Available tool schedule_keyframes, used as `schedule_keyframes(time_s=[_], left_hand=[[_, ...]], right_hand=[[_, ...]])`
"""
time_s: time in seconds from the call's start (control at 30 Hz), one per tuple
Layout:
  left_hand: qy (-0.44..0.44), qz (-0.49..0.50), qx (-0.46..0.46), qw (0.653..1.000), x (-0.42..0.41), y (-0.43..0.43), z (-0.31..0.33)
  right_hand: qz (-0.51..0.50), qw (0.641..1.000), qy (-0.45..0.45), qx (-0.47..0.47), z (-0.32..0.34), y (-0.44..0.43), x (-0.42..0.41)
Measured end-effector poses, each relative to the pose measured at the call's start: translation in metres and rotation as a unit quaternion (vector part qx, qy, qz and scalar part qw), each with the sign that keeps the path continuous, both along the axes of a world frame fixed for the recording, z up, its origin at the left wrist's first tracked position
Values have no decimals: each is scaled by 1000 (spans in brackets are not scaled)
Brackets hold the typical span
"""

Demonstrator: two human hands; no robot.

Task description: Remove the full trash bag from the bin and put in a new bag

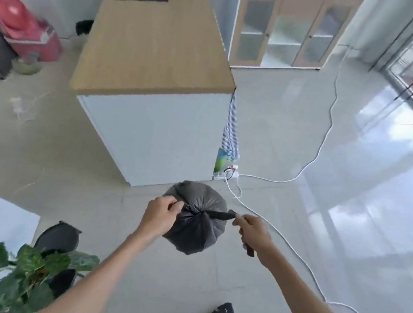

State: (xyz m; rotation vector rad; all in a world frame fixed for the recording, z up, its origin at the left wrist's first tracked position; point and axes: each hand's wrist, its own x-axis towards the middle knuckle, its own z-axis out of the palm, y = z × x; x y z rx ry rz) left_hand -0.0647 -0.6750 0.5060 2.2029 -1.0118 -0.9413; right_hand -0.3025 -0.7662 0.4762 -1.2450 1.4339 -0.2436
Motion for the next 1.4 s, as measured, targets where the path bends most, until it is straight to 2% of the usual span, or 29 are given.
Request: schedule_keyframes(time_s=[0.2, 0.37, 0.63, 0.83, 0.93, 1.07, 1.23, 1.4], left_hand=[[-4, -109, -72, 991, -87, -141, 41], [54, -158, -117, 979, -176, -241, 71], [96, -263, -139, 950, -304, -398, 102], [132, -362, -121, 915, -400, -548, 116], [153, -391, -118, 900, -429, -592, 123], [152, -441, -118, 877, -490, -680, 129], [142, -454, -121, 871, -557, -771, 132], [121, -456, -131, 872, -627, -860, 136]], right_hand=[[-147, 987, -38, -45, 42, -81, -105], [-225, 971, -52, -70, 80, -135, -193], [-334, 930, -69, -136, 127, -231, -306], [-416, 891, -52, -173, 153, -341, -386], [-438, 880, -64, -173, 164, -369, -409], [-496, 843, -92, -185, 170, -426, -454], [-520, 823, -100, -206, 174, -505, -511], [-514, 821, -120, -216, 174, -593, -574]])
